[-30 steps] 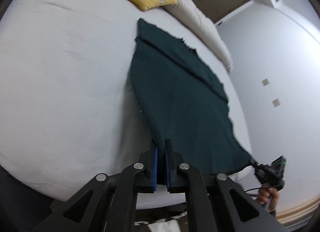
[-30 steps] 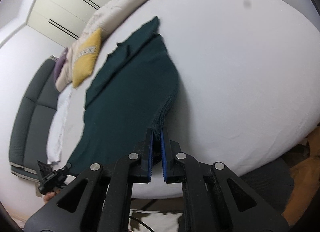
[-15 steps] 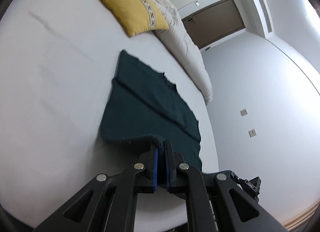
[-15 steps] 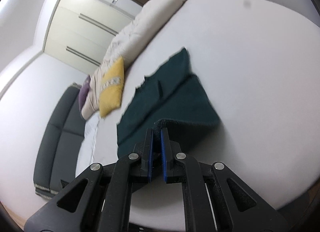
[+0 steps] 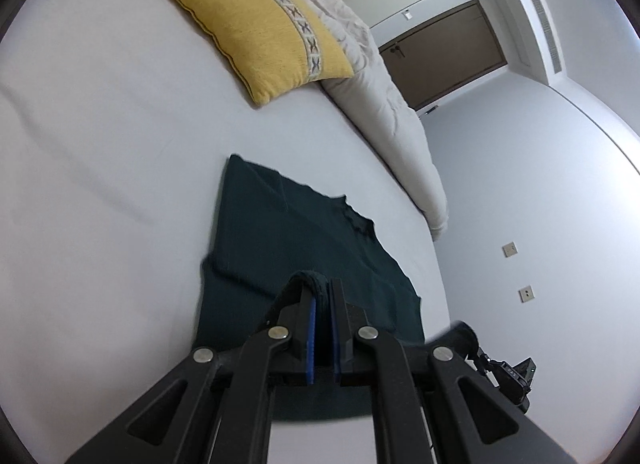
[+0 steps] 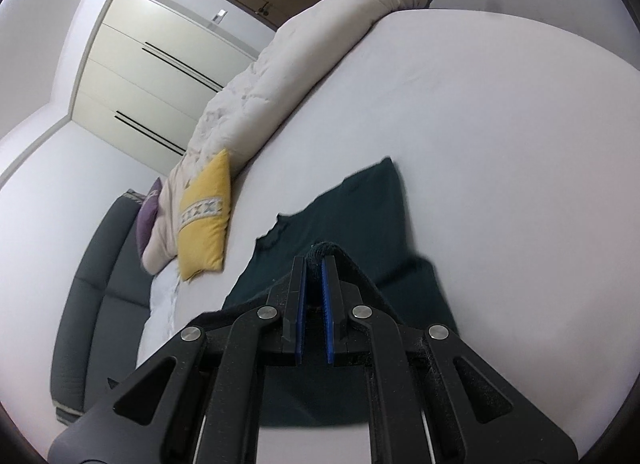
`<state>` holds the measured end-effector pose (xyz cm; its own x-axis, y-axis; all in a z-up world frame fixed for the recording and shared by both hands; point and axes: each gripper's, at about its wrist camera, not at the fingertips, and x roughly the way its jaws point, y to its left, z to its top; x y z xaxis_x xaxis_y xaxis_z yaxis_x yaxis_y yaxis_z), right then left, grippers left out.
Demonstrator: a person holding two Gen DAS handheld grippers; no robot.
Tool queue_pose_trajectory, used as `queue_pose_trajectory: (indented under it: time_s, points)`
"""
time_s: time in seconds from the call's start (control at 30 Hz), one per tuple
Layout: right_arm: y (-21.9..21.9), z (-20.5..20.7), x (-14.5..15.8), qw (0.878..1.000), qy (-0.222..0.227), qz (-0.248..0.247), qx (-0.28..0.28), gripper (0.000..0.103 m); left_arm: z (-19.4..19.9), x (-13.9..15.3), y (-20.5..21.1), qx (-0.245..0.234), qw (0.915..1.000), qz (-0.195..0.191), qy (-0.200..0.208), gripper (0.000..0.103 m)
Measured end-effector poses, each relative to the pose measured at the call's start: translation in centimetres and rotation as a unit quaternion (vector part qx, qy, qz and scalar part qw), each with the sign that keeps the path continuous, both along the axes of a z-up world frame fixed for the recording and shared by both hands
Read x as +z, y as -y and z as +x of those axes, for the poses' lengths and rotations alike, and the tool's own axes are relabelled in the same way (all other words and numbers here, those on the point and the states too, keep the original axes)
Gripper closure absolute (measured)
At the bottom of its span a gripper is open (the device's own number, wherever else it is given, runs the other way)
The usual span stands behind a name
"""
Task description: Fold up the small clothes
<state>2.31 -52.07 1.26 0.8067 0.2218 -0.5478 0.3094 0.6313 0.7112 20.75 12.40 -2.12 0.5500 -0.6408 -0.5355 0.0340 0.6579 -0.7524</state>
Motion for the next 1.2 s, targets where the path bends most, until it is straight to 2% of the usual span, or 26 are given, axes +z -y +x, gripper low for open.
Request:
queue_pose_trajectory:
  time_s: [0.3,0.53,0.7,0.73,0.83,0.87,0.9,0.93,0.97,1.0,1.13,1.2]
  points:
    - [1.3,9.5,-3.5,0.999,-0.030,-0.028,-0.014,0.097,7.2,-1.9,1.8,0.007,0.9991,0.040,-0.005,0.097]
    - [1.5,15.0,-6.0,0.997,-0.054,-0.047,-0.019,0.097,12.1,-3.6,2.8,0.017,0.9971,0.073,-0.012,0.097]
    - [2.4,19.1,-8.9,0.995,-0.081,-0.050,-0.026,0.097,15.1,-6.2,4.1,0.016,0.9942,0.102,-0.029,0.096]
    - [2.6,19.8,-9.5,0.995,-0.087,-0.050,-0.025,0.094,15.8,-7.1,4.4,0.018,0.9929,0.112,-0.034,0.095]
    - [2.9,21.6,-11.9,0.991,-0.119,-0.060,-0.026,0.088,16.7,-8.7,4.7,0.011,0.9922,0.116,-0.046,0.086]
    - [2.9,21.6,-12.2,0.992,-0.111,-0.059,-0.028,0.075,16.6,-8.8,4.7,0.009,0.9926,0.114,-0.040,0.079]
    - [3.1,21.4,-12.3,0.993,-0.097,-0.058,-0.035,0.054,16.4,-8.6,4.7,0.006,0.9934,0.110,-0.032,0.068]
    - [3.2,21.0,-12.3,0.994,-0.086,-0.055,-0.039,0.047,16.2,-8.4,4.6,0.006,0.9939,0.107,-0.025,0.061]
    - [3.3,20.5,-12.3,0.994,-0.079,-0.057,-0.046,0.047,15.9,-7.9,4.4,0.010,0.9940,0.108,-0.016,0.046]
    - [3.3,20.2,-12.1,0.993,-0.083,-0.070,-0.056,0.046,15.5,-7.3,4.0,0.023,0.9929,0.117,-0.007,0.036]
    - [2.6,19.3,-11.3,0.988,-0.091,-0.107,-0.059,0.046,14.2,-5.6,2.5,0.052,0.9928,0.106,0.018,0.033]
    - [1.6,19.0,-10.6,0.985,-0.088,-0.137,-0.053,0.046,13.6,-5.0,2.2,0.054,0.9915,0.116,0.025,0.033]
